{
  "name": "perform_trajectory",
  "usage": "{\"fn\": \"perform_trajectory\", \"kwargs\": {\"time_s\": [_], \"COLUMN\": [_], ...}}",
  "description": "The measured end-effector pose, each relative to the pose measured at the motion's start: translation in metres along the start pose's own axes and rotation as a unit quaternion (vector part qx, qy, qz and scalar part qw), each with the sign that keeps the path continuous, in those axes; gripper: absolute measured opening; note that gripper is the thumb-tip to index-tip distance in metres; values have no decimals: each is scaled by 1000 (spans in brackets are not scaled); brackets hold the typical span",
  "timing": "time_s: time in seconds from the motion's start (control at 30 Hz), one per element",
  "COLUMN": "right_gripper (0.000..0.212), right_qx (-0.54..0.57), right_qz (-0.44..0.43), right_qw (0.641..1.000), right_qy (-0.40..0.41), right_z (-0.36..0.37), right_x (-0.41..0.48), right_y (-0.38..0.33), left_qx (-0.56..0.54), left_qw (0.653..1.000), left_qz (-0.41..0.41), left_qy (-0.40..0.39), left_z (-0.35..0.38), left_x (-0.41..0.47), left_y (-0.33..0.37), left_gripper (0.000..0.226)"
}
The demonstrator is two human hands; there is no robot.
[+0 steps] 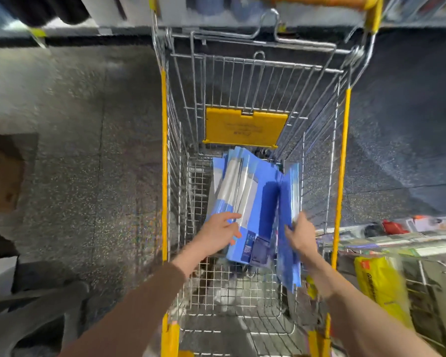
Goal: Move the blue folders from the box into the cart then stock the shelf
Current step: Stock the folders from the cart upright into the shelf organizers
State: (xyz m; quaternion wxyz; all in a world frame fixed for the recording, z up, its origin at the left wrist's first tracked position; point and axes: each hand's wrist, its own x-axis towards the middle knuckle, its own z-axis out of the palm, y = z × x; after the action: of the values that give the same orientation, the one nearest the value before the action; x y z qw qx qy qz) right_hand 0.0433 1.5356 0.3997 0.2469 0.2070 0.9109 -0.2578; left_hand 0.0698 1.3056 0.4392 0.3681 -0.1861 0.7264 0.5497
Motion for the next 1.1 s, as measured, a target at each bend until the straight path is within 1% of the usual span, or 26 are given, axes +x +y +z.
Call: {"fn": "perform_trajectory", "kwargs": {"time_s": [0.07, 0.17, 0.3, 0.33, 0.4, 0.47, 0.53, 0.6, 0.63, 0.67, 0.7, 0.73, 0.77, 0.8, 0.87, 0.9, 0.93, 1.03, 1.1], "right_gripper": [21, 22, 46, 46, 32, 27, 28, 32, 33, 39, 52, 68, 77, 76, 52, 42, 37, 39, 45], "right_qx": [-5, 32, 92, 100, 111, 141, 163, 191, 219, 251, 276, 294, 304, 316, 351, 366, 372, 391, 423], "right_qz": [-16, -37, -72, -83, -92, -101, -121, -135, -138, -141, -137, -131, -133, -145, -168, -180, -191, -213, -205], "right_qw": [999, 995, 980, 976, 970, 963, 953, 942, 936, 928, 922, 918, 916, 912, 904, 900, 898, 888, 877], "right_qy": [30, 82, 159, 172, 194, 206, 223, 240, 238, 237, 234, 230, 224, 215, 178, 155, 134, 116, 103], "right_z": [-4, -2, -5, -9, -17, -27, -36, -43, -45, -47, -49, -50, -52, -55, -62, -67, -71, -78, -82], "right_x": [-29, -77, -145, -159, -193, -220, -247, -270, -278, -286, -294, -301, -309, -317, -330, -337, -342, -350, -354], "right_y": [-1, -2, -14, -19, -29, -37, -46, -52, -54, -56, -59, -61, -63, -65, -66, -66, -64, -52, -43], "left_qx": [-9, -28, -43, -41, -22, -4, -7, -44, -69, -88, -100, -98, -94, -102, -137, -152, -156, -119, -98], "left_qw": [1000, 999, 998, 997, 995, 991, 987, 982, 981, 980, 979, 978, 978, 974, 965, 960, 956, 949, 939], "left_qz": [14, 23, 53, 66, 97, 131, 160, 175, 172, 165, 160, 161, 169, 181, 195, 198, 207, 256, 297], "left_qy": [0, -8, 6, 10, 9, 10, -7, -49, -61, -75, -81, -84, -84, -89, -111, -126, -136, -142, -146], "left_z": [-3, -8, -17, -19, -20, -15, -3, 10, 16, 21, 24, 27, 29, 31, 34, 36, 39, 48, 56], "left_x": [-18, -44, -77, -86, -112, -136, -162, -185, -192, -204, -212, -221, -226, -232, -242, -246, -250, -258, -259], "left_y": [2, 1, -10, -10, -12, -9, -4, 4, 6, 8, 10, 12, 12, 14, 16, 18, 18, 20, 18], "left_gripper": [39, 37, 35, 33, 33, 35, 38, 41, 42, 45, 53, 67, 78, 78, 59, 55, 55, 52, 70]}}
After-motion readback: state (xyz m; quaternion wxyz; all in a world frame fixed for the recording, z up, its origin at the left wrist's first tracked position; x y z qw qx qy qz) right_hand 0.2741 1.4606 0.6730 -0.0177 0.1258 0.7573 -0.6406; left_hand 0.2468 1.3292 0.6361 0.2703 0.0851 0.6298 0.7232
